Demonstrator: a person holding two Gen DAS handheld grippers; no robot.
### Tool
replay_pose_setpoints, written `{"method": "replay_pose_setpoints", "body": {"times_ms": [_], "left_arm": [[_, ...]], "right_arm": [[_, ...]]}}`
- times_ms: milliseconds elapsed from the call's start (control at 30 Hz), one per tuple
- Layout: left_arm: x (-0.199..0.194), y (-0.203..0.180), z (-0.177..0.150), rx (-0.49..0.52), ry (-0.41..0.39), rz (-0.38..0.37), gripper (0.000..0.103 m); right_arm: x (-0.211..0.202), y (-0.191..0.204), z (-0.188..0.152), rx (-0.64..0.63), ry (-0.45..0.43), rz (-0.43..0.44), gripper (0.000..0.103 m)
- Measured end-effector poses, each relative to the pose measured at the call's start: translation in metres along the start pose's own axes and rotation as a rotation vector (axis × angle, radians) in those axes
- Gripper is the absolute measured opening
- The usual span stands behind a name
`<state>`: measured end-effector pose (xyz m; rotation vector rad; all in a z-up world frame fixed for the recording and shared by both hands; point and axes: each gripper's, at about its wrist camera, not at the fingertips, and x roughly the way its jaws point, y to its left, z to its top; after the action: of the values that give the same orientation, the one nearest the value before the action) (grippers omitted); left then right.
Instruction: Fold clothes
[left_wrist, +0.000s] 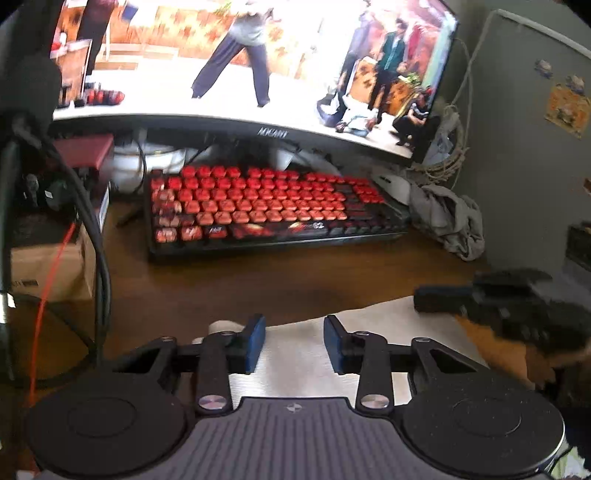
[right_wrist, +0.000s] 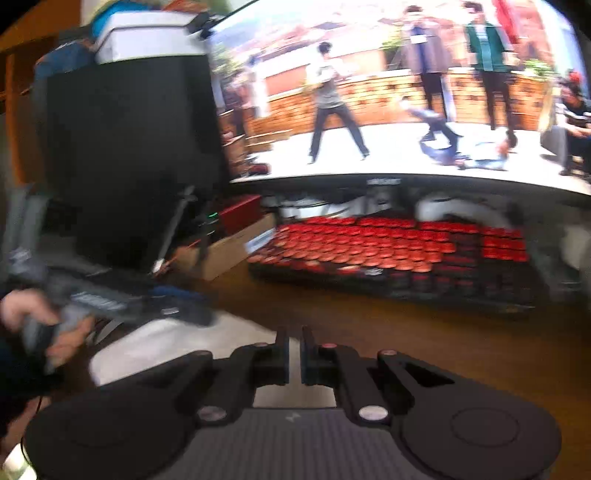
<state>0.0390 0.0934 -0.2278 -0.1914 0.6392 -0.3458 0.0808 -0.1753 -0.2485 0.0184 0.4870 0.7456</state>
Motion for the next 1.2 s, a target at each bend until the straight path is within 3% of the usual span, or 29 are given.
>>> {"method": "replay_pose_setpoints", "body": {"times_ms": [67, 167, 333, 433, 500, 567, 600, 700, 767, 867, 933, 1100, 1200], "left_arm": [[0.0, 0.004, 0.0, -0.009, 0.002, 0.005, 0.017], [0.001, 0.01, -0.001, -0.022, 0.004, 0.012, 0.005], [0.001, 0.019, -0.001, -0.044, 0.008, 0.024, 0.005], [0.002, 0.025, -0.002, -0.057, 0.01, 0.032, 0.005], [-0.003, 0.023, 0.001, -0.049, -0.005, 0.039, 0.013], [-0.008, 0.02, 0.003, -0.041, -0.028, 0.039, 0.039], [-0.009, 0.019, 0.005, -0.036, -0.035, 0.042, 0.041], [-0.012, 0.019, 0.008, -0.047, -0.043, 0.013, 0.041], [-0.01, 0.021, 0.008, -0.057, -0.037, -0.011, 0.041], [0.001, 0.02, 0.004, 0.008, -0.001, 0.104, 0.041], [0.008, 0.02, 0.001, 0.05, 0.022, 0.179, 0.044], [-0.012, 0.025, 0.004, -0.002, -0.028, 0.166, 0.038], [-0.032, 0.007, 0.008, -0.009, -0.073, 0.037, 0.038]], "right_arm": [[0.002, 0.001, -0.007, -0.005, 0.012, -0.012, 0.004], [-0.003, -0.005, -0.012, 0.017, 0.003, -0.017, 0.0], [-0.014, -0.011, -0.008, 0.002, -0.002, -0.061, 0.0], [-0.023, -0.019, -0.009, -0.001, -0.016, -0.194, 0.009], [-0.03, -0.034, -0.011, 0.085, -0.023, -0.156, 0.009], [-0.034, -0.049, -0.014, 0.213, -0.034, -0.047, 0.009], [-0.035, -0.053, -0.016, 0.257, -0.045, -0.008, 0.009], [-0.034, -0.048, -0.015, 0.246, -0.09, 0.018, 0.026], [-0.027, -0.038, -0.013, 0.192, -0.088, 0.013, 0.028], [-0.01, -0.026, -0.01, 0.103, -0.033, -0.018, 0.023], [-0.004, -0.022, -0.012, 0.058, -0.011, -0.059, 0.026], [-0.02, -0.019, -0.007, 0.055, -0.057, -0.098, 0.027], [-0.028, -0.001, -0.006, 0.01, -0.08, -0.046, 0.027]]}}
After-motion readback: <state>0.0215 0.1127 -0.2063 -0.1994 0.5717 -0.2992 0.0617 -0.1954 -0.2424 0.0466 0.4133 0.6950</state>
